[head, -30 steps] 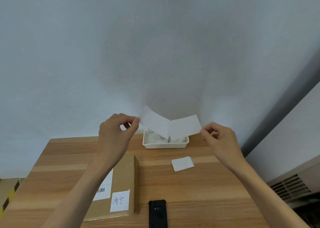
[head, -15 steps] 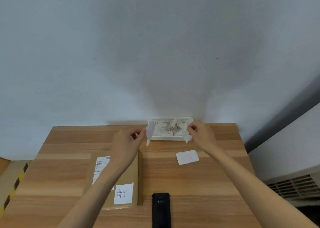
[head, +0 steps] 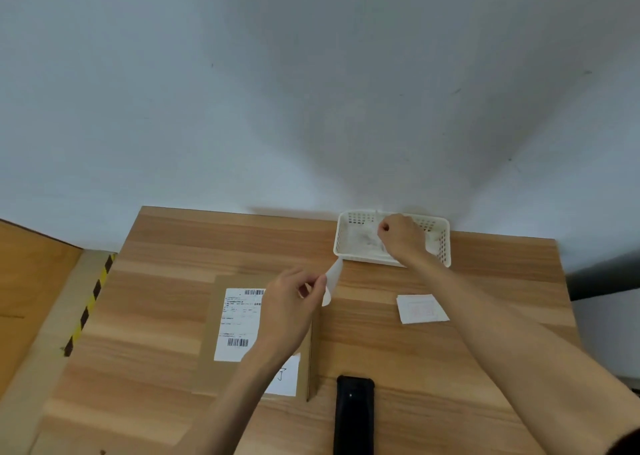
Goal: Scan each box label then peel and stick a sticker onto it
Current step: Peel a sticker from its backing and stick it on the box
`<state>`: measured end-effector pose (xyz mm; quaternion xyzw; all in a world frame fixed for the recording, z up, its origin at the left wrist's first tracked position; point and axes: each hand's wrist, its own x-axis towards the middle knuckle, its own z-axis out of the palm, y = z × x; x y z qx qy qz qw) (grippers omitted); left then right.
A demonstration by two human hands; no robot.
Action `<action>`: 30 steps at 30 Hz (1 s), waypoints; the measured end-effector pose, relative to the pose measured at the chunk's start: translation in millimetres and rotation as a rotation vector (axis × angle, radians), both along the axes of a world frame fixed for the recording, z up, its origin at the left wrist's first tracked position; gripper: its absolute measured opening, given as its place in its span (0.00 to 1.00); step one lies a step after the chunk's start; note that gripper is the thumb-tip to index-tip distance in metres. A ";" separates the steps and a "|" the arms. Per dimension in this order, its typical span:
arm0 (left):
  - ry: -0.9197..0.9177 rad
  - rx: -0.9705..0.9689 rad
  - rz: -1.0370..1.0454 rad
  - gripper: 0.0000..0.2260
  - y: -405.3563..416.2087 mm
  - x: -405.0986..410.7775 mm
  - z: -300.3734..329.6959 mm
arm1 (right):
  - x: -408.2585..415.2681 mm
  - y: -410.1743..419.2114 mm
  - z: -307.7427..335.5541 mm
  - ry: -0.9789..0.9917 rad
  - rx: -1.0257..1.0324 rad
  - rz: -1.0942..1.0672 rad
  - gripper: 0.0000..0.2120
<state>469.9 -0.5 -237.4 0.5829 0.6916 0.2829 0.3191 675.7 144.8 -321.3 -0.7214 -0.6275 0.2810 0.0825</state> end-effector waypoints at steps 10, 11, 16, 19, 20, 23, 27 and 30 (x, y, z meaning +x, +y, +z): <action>0.022 -0.029 0.017 0.09 9.9 -0.1 -16.2 | 6.1 8.3 -20.2 -0.020 0.007 -0.069 0.12; 0.044 -0.007 0.012 0.08 9.9 -0.2 -16.8 | 5.7 6.9 -17.9 -0.006 0.015 -0.077 0.12; 0.164 0.130 0.015 0.09 6.3 4.3 -12.8 | -2.2 -23.2 -0.4 0.103 0.122 -0.109 0.08; 0.179 0.153 -0.003 0.09 1.4 10.0 -10.9 | 0.6 -36.2 8.7 0.091 0.195 -0.178 0.07; 0.190 0.141 -0.015 0.09 -1.6 12.1 -10.8 | 3.3 -37.6 11.7 0.097 0.199 -0.199 0.07; 0.202 0.157 -0.051 0.09 -15.2 18.5 -6.9 | 10.5 -36.1 18.0 0.096 0.198 -0.195 0.07; 0.208 0.195 -0.066 0.08 -31.5 19.4 -3.2 | 18.1 -29.5 18.2 0.075 0.147 -0.168 0.07; 0.175 0.176 -0.032 0.07 -36.1 13.0 -7.5 | 19.2 -23.6 12.4 0.049 0.093 -0.134 0.08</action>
